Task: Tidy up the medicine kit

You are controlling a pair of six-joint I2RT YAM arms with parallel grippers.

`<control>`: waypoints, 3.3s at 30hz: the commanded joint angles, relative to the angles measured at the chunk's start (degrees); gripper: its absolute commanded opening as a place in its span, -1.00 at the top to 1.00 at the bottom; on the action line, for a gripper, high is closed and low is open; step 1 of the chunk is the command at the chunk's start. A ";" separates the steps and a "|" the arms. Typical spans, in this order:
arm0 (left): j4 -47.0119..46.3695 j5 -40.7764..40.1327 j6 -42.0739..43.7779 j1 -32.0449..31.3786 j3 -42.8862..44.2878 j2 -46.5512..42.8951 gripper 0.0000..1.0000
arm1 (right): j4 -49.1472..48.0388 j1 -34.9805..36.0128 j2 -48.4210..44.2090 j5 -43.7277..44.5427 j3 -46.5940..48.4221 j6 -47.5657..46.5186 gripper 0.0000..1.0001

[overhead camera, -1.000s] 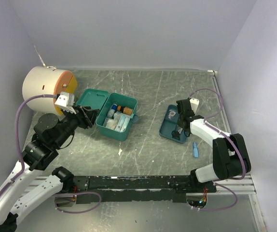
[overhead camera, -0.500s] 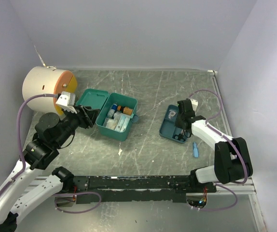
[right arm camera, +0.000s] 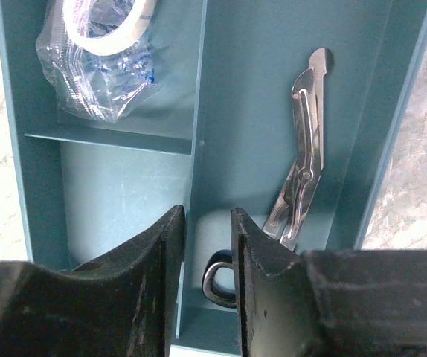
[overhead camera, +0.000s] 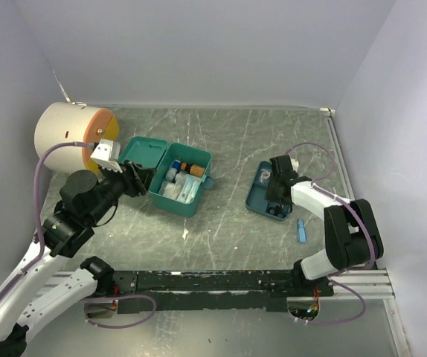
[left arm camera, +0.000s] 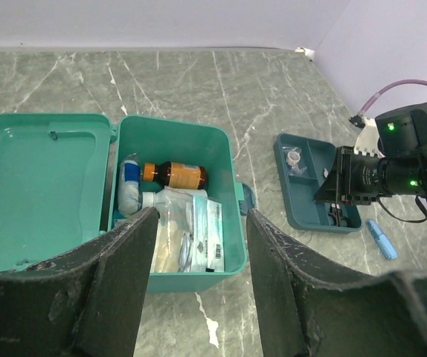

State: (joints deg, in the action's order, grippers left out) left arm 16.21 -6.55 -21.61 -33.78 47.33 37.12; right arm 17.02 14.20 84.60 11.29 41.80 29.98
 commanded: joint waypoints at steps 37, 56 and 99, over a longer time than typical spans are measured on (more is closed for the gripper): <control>10.71 -10.88 -3.55 0.19 12.81 29.22 -0.94 | 1.97 1.23 -8.22 1.08 -0.69 0.66 1.00; 15.39 -10.45 -2.32 4.09 21.02 50.88 -0.73 | 3.37 1.27 -9.71 -1.53 0.27 -0.09 1.00; 13.55 -3.47 -1.96 4.45 6.51 12.23 -0.61 | 26.87 19.22 -3.64 13.31 31.90 -0.81 1.00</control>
State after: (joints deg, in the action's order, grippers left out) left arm 30.55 -2.72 -22.76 -29.12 58.76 55.16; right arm 39.86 27.86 76.60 21.21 67.81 27.16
